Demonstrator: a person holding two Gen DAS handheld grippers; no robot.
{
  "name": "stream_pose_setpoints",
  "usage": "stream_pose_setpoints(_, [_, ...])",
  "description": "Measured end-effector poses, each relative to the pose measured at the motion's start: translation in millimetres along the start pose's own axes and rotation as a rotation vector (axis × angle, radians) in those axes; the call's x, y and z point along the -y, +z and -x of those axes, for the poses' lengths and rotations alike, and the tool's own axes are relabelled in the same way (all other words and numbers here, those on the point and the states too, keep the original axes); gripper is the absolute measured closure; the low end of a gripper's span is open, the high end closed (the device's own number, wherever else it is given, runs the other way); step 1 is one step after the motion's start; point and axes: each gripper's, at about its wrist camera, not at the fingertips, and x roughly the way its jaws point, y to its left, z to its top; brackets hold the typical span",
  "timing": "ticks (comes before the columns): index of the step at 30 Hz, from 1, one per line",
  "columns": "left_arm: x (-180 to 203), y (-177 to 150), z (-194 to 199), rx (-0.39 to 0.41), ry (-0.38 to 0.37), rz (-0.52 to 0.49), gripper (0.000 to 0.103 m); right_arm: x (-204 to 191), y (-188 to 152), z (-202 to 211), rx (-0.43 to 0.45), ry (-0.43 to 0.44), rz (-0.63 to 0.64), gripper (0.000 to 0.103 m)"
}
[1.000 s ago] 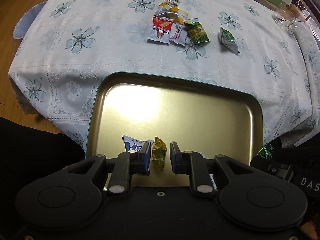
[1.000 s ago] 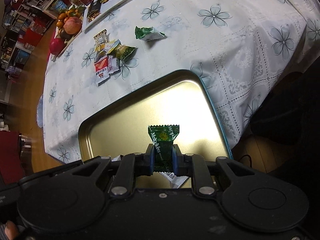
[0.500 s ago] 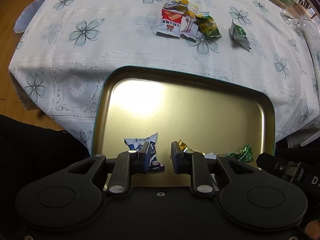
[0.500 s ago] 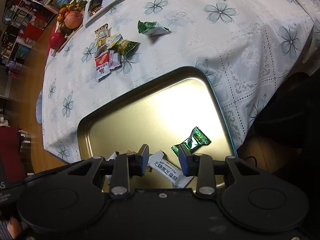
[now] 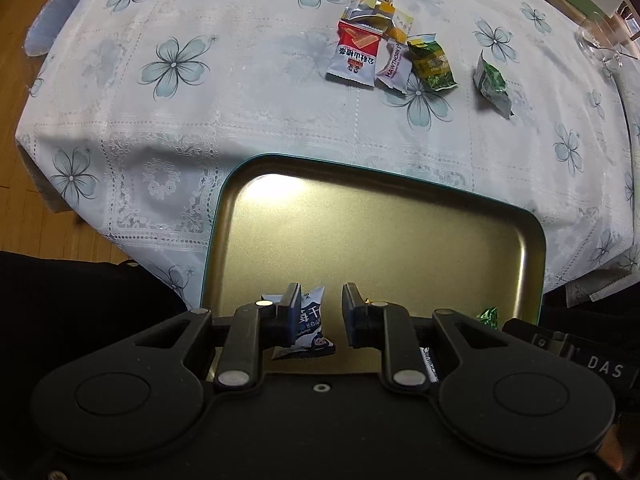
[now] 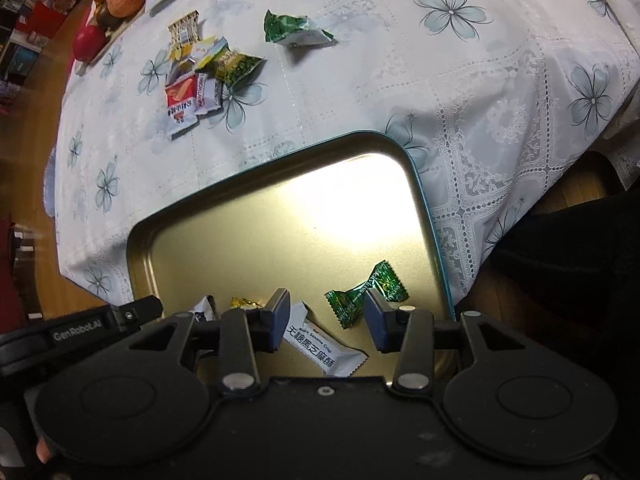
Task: Organize snacks
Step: 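Lift both open tools away from the tray toward the snacks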
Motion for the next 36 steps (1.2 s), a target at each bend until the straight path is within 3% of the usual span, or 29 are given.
stream_pose_setpoints(6, [-0.9, 27.2, -0.2, -0.061, -0.010, -0.006, 0.072, -8.4, 20.7, -6.6, -0.059, -0.017, 0.036, 0.058])
stream_pose_setpoints(12, [-6.4, 67.0, 8.7, -0.003, 0.032, 0.016, 0.072, -18.7, 56.0, -3.5, -0.012, -0.076, 0.055, 0.058])
stream_pose_setpoints(23, [-8.9, 140.7, 1.1, 0.104, 0.064, 0.049, 0.072, -29.0, 149.1, -2.0, 0.052, -0.030, -0.029, 0.057])
stream_pose_setpoints(30, [2.3, 180.6, -15.7, 0.182, 0.063, 0.011, 0.072, -34.2, 206.4, -10.4, 0.098, -0.007, -0.086, 0.053])
stream_pose_setpoints(36, [7.7, 197.6, -34.7, 0.173, 0.074, -0.038, 0.072, -33.7, 233.4, -36.8, 0.104, -0.083, -0.099, 0.053])
